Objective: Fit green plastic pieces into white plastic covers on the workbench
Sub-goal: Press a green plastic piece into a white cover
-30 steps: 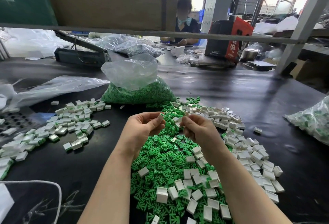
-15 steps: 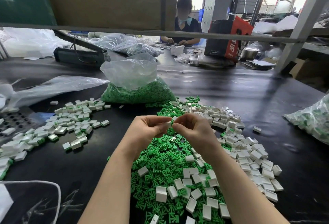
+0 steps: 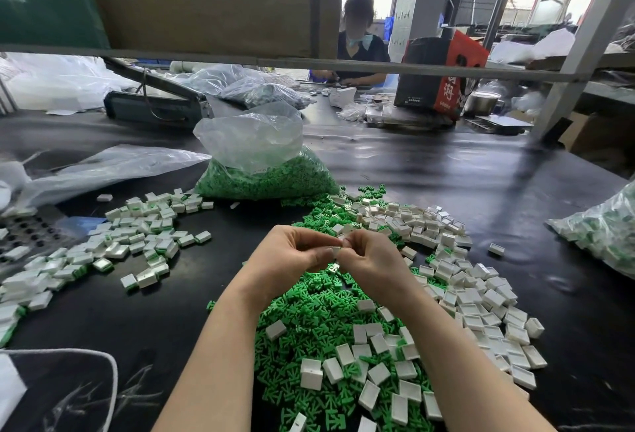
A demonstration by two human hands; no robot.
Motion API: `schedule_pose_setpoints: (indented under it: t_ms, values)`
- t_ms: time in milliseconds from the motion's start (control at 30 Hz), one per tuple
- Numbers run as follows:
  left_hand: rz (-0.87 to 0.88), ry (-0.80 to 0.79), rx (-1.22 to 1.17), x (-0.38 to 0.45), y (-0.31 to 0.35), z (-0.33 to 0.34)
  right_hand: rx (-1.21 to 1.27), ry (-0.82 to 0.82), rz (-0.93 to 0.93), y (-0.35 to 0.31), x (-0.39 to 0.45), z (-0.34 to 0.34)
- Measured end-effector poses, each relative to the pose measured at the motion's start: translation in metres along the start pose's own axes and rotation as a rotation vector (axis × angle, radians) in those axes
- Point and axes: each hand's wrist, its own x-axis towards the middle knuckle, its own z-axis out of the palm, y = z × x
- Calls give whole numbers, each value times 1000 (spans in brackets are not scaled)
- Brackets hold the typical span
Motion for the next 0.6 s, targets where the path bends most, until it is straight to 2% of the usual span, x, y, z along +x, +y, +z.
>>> schedule_pose_setpoints:
  t_ms: [200, 300, 367, 467, 600]
  values:
    - [-35, 16, 15, 1, -3, -2, -56, -10, 19, 1, 1, 3]
    - [-107, 194, -54, 2, -10, -11, -191, 42, 4, 7, 3, -1]
    - [-183, 418, -228, 5, -15, -23, -321, 112, 21, 12, 4, -8]
    - [-313, 700, -645, 7, -21, -48, -528, 227, 85, 22, 4, -23]
    - [-323, 799, -1024, 5, -31, -73, -813, 320, 209, 31, 1, -40]
